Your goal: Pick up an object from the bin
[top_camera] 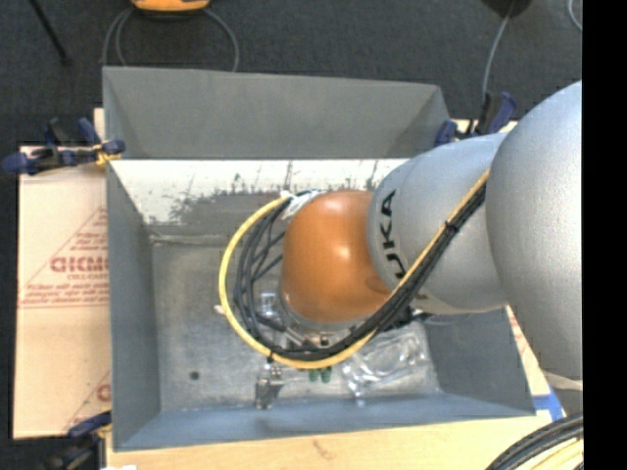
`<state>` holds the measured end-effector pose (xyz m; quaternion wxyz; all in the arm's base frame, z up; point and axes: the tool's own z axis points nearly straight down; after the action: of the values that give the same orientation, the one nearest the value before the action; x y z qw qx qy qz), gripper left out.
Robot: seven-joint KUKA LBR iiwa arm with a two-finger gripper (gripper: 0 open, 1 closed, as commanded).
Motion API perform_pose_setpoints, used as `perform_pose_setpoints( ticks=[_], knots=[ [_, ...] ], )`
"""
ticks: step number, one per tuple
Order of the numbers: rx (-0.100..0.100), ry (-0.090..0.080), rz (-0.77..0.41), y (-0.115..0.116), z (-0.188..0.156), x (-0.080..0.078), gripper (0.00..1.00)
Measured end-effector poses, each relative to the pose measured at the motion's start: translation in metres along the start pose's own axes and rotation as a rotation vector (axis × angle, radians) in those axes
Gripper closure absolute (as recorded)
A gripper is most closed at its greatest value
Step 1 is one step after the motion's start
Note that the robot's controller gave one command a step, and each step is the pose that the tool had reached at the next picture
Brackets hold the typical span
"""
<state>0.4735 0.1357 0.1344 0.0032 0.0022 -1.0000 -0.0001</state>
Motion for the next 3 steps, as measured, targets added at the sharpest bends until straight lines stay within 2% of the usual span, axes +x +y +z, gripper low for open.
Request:
perform_pose_setpoints(
  ticks=[1, 2, 3],
  knots=[
    [-0.002, -0.030, -0.148, -0.151, 0.060, -0.010, 0.00],
    [0.001, -0.012, 0.068, -0.192, 0.033, -0.035, 0.00],
    [0.002, -0.007, -0.256, -0.209, 0.021, -0.004, 0.00]
  ],
)
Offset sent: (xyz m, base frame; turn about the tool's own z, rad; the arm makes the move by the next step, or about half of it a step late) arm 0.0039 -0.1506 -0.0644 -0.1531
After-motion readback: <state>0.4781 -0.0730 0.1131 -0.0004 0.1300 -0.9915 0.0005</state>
